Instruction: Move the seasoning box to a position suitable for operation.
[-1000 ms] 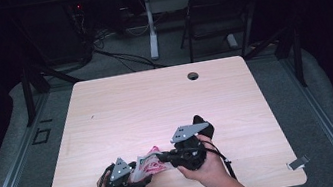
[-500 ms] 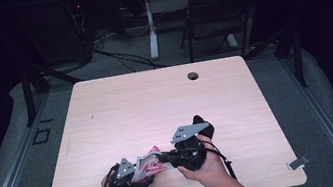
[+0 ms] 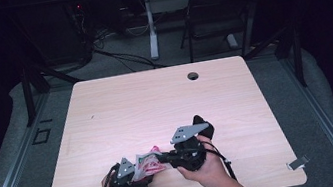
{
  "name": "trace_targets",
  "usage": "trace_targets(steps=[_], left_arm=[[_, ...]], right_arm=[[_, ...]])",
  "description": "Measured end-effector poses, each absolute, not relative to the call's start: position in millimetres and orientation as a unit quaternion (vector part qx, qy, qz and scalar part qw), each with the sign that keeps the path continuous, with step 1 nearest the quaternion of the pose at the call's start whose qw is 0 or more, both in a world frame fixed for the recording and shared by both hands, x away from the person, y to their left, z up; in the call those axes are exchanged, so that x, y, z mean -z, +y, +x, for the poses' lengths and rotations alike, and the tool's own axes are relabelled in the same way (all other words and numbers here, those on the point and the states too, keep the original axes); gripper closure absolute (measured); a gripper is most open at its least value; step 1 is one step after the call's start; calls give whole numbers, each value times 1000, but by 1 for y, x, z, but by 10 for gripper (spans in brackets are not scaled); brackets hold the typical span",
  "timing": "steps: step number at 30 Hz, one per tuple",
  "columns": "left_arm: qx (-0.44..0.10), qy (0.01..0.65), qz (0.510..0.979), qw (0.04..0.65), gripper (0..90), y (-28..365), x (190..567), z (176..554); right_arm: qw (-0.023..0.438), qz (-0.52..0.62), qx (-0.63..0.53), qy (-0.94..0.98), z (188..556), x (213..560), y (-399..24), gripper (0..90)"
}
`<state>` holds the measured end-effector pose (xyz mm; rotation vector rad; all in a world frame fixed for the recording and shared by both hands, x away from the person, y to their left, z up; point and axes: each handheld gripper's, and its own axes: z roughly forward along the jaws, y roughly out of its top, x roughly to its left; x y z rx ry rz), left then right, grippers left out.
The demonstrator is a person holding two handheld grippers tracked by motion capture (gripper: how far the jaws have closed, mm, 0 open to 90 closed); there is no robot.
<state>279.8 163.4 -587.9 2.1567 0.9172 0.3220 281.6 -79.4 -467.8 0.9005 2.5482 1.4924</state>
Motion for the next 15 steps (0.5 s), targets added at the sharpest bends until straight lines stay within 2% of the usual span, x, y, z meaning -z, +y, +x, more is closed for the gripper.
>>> trace_targets(steps=[3,15], left_arm=[[-144,354,846,371,356,162,588,279],[-149,354,845,371,444,162,588,277]], right_arm=[[28,292,-483,825,282,468,-80,900],[29,291,-485,824,281,467,-81,900]])
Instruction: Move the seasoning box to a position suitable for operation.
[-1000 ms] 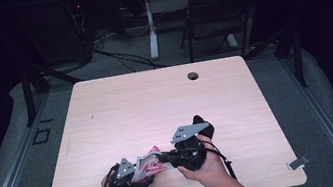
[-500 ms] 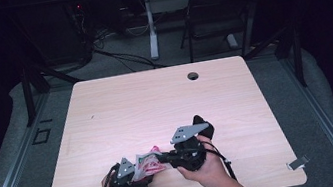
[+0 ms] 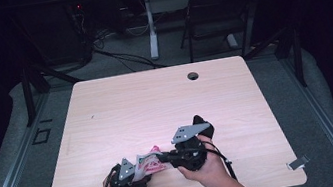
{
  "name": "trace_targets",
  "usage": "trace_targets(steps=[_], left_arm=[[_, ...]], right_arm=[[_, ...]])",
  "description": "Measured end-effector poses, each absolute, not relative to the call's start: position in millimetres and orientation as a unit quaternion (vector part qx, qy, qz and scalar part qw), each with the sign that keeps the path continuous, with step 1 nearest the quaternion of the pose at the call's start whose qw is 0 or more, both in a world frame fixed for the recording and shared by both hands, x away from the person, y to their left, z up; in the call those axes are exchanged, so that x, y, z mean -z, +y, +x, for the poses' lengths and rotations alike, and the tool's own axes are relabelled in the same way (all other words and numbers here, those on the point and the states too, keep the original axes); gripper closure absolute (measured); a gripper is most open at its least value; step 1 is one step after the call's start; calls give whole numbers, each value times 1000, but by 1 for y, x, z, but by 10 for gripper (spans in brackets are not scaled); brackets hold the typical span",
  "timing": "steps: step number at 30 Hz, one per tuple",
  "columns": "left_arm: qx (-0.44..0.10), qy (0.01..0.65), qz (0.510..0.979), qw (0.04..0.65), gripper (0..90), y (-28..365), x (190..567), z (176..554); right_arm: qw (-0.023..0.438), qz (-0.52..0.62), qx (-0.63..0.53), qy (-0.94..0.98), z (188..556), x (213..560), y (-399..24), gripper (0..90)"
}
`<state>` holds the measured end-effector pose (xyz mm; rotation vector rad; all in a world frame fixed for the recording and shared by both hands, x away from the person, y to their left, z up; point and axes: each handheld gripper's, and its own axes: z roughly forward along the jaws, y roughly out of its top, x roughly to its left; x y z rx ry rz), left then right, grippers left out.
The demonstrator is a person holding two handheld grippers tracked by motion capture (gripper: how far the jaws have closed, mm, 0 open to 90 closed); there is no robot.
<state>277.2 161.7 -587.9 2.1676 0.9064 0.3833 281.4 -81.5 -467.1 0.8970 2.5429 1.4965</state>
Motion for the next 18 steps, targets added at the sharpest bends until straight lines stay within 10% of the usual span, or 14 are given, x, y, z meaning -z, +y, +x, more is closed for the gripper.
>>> trace_targets(steps=[18], left_arm=[[-132,365,837,386,384,162,587,281]], right_arm=[[26,290,-487,823,280,467,-81,900]])
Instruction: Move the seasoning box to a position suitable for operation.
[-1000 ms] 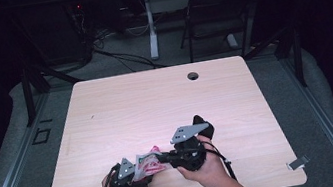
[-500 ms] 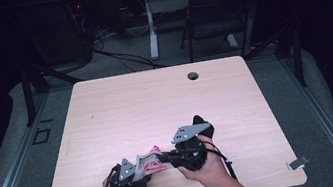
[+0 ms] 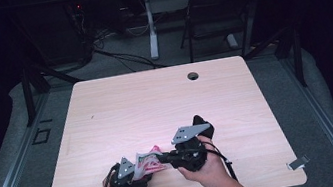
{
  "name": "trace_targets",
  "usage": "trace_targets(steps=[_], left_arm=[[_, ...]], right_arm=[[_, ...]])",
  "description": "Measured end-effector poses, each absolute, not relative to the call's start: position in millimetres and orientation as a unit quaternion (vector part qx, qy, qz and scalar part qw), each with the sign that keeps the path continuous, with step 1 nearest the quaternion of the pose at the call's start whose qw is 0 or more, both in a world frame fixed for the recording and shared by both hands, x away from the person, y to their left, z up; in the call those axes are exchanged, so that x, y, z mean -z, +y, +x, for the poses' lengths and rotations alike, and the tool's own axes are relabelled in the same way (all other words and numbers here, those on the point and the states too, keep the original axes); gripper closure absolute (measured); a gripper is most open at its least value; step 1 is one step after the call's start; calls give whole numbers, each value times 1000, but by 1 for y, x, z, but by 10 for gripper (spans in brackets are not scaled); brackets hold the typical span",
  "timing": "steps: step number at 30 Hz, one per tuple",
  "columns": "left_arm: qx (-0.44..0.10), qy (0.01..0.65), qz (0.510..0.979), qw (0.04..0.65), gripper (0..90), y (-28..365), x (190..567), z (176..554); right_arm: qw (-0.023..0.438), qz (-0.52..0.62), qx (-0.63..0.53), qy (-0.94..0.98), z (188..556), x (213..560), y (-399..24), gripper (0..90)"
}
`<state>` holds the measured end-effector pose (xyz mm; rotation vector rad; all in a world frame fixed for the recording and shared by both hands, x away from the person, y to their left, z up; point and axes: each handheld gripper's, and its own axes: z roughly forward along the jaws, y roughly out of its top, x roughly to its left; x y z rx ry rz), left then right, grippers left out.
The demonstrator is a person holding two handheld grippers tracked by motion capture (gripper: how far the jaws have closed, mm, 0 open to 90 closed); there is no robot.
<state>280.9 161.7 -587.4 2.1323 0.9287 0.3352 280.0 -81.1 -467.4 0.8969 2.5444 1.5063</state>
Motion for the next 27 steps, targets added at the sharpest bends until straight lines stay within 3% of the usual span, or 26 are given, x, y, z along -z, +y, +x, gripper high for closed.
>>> trace_targets(steps=[5,11,27], left_arm=[[-127,369,835,388,367,161,588,282],[-152,362,841,371,459,158,588,281],[-173,351,844,366,529,157,587,277]], right_arm=[[26,290,-487,824,280,468,-81,900],[24,290,-490,822,280,468,-81,900],[26,291,-491,821,280,467,-83,900]])
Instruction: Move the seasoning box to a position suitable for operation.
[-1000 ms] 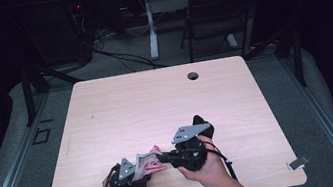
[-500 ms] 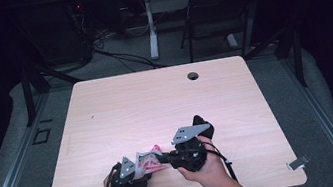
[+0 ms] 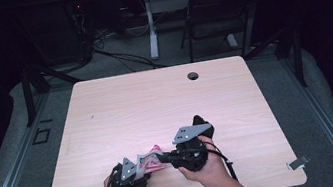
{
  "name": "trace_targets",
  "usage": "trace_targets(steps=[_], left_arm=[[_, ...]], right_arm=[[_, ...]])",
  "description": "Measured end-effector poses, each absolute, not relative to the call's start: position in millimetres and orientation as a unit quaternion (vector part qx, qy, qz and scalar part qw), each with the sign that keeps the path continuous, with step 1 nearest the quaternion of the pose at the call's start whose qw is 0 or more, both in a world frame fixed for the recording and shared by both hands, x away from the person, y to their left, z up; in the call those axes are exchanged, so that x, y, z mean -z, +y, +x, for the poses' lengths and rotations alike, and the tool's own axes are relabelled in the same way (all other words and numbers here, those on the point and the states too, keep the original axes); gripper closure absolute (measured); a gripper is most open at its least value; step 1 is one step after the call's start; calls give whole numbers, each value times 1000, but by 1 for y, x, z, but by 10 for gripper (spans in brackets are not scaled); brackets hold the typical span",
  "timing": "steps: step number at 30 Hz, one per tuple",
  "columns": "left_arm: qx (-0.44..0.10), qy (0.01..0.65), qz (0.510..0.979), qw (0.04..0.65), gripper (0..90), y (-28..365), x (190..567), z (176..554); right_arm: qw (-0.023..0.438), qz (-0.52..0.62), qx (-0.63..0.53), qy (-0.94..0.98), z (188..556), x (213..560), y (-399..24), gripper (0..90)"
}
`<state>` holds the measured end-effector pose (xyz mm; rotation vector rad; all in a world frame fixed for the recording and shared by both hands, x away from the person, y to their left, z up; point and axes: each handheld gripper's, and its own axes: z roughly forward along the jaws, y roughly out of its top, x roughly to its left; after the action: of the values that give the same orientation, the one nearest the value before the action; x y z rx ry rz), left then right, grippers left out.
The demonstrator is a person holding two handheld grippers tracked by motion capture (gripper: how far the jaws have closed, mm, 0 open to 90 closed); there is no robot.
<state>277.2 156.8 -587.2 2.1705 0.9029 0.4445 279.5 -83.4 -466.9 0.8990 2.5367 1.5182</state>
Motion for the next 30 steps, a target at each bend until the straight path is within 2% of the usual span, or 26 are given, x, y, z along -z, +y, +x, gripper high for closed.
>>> trace_targets(steps=[13,22,30], left_arm=[[-180,344,845,367,550,156,587,275],[-172,350,841,374,555,158,587,276],[-174,348,843,372,554,158,587,276]], right_arm=[[19,297,-497,815,281,469,-90,900],[20,307,-515,800,281,466,-104,758],[16,320,-532,784,281,463,-118,732]])
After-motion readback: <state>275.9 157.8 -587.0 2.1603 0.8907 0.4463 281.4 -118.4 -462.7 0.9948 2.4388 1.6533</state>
